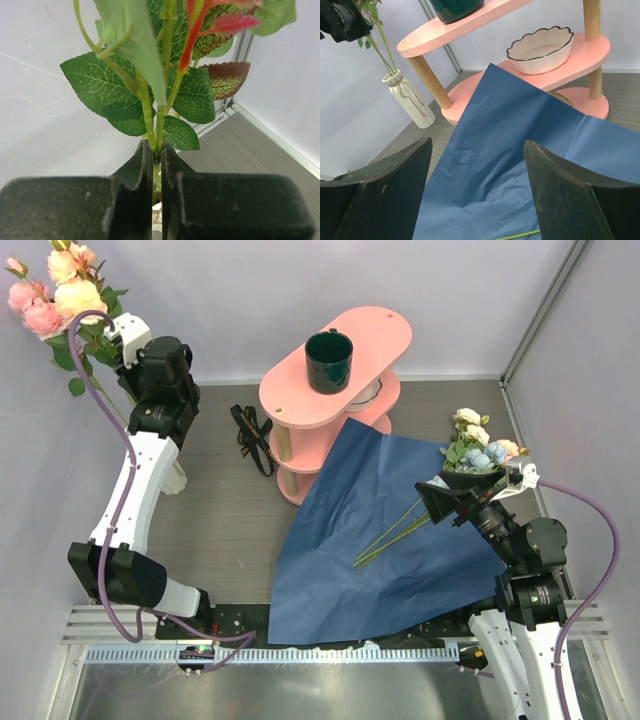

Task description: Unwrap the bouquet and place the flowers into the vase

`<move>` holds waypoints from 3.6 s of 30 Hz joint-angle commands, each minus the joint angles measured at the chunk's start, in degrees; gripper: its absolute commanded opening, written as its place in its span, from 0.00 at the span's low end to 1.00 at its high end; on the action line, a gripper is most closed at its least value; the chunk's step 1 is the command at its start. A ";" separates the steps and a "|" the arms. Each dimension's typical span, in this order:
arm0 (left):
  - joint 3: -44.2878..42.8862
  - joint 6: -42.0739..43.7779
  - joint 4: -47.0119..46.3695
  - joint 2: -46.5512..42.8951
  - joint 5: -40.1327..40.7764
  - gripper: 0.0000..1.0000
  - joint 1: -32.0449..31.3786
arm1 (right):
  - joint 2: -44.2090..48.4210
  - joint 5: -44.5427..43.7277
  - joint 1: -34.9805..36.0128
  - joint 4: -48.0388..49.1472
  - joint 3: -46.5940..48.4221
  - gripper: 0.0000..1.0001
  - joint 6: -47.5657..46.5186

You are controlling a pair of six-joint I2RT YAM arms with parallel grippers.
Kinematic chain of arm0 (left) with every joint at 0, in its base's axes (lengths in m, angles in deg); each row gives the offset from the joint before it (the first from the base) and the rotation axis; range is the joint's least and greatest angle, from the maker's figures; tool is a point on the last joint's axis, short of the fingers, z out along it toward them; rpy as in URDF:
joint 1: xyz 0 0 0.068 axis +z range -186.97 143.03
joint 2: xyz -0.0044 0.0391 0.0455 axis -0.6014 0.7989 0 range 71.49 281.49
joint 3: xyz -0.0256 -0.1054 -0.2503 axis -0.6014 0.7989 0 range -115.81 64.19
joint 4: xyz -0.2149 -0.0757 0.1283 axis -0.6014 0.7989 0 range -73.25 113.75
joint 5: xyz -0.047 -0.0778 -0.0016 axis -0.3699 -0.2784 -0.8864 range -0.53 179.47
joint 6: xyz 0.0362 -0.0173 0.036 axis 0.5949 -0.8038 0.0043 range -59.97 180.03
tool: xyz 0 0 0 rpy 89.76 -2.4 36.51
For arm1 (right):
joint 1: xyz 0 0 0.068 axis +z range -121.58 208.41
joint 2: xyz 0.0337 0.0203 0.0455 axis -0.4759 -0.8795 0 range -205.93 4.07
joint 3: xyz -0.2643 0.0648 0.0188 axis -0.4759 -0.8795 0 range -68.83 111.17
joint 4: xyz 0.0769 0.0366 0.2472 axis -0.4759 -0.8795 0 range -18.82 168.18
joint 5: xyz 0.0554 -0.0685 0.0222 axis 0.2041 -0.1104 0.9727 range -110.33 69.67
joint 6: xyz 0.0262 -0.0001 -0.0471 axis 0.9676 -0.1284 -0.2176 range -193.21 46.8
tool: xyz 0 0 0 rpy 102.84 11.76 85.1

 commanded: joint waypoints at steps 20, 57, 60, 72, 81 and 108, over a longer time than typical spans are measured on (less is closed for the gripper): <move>6.68 -24.60 15.92 -10.44 -30.79 1.00 1.28 | -2.82 0.42 0.04 1.90 0.01 0.80 0.48; 22.16 -7.03 -2.11 -17.13 -78.56 0.92 -52.77 | -28.49 -46.16 -0.57 -12.17 -11.07 0.42 33.87; 22.43 -7.56 -2.11 -16.60 -78.38 0.92 -53.47 | -30.33 -46.34 -0.66 -9.98 -11.68 0.41 34.14; 22.17 -6.94 -1.14 -14.85 -77.85 0.92 -57.07 | -35.61 -44.41 -0.84 -1.45 -16.42 0.33 35.98; 21.99 -6.59 -0.53 -12.39 -77.15 0.92 -57.51 | -40.79 -43.27 -1.19 4.44 -18.18 0.25 35.98; 21.11 -5.01 1.58 -8.95 -75.21 0.92 -58.66 | -45.45 -41.68 -1.19 12.35 -18.89 0.21 33.52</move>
